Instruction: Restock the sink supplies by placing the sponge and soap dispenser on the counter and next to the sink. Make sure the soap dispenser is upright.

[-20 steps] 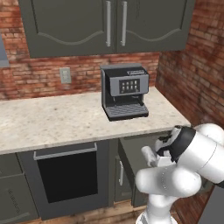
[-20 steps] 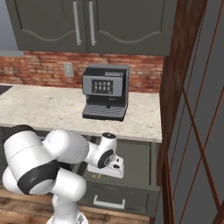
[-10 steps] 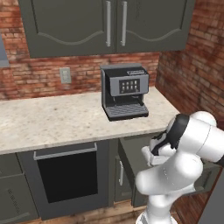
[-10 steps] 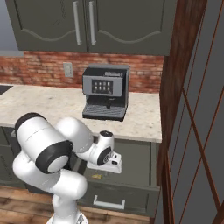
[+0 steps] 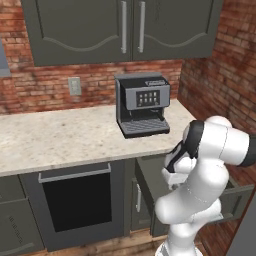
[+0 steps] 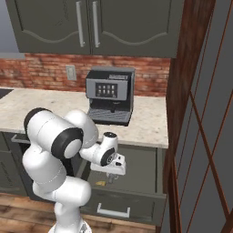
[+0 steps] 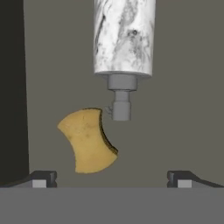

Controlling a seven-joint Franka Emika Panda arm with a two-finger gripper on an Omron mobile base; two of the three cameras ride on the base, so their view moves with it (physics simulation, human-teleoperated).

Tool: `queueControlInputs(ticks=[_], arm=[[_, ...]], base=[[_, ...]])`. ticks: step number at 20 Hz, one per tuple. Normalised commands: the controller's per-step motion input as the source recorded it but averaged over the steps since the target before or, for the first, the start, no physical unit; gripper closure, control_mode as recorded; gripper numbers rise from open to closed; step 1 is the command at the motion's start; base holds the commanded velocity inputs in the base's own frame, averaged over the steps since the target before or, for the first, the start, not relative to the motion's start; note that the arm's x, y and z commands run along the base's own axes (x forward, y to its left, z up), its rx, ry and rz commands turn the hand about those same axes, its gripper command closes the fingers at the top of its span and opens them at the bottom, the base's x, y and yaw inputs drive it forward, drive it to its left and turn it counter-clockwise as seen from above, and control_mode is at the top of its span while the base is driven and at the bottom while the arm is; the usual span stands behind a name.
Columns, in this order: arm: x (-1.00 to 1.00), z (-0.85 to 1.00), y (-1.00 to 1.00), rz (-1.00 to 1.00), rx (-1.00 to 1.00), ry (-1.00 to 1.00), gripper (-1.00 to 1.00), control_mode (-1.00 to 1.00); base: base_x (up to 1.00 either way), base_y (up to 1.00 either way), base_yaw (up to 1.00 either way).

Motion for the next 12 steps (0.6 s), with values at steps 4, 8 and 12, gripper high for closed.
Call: queueControlInputs(ticks=[4,8,12], arm=[[0.0,-0.18,0.0,0.0,0.0,0.0,-1.0,-1.0],[0.03,-0.27,0.0,0.0,0.0,0.0,-1.0,-1.0],[0.25,-0.33,0.0,0.0,0.0,0.0,-1.0,-1.0]], base=[[0.0,0.0,0.0],[0.0,0.0,0.0],[0.0,0.0,0.0]])
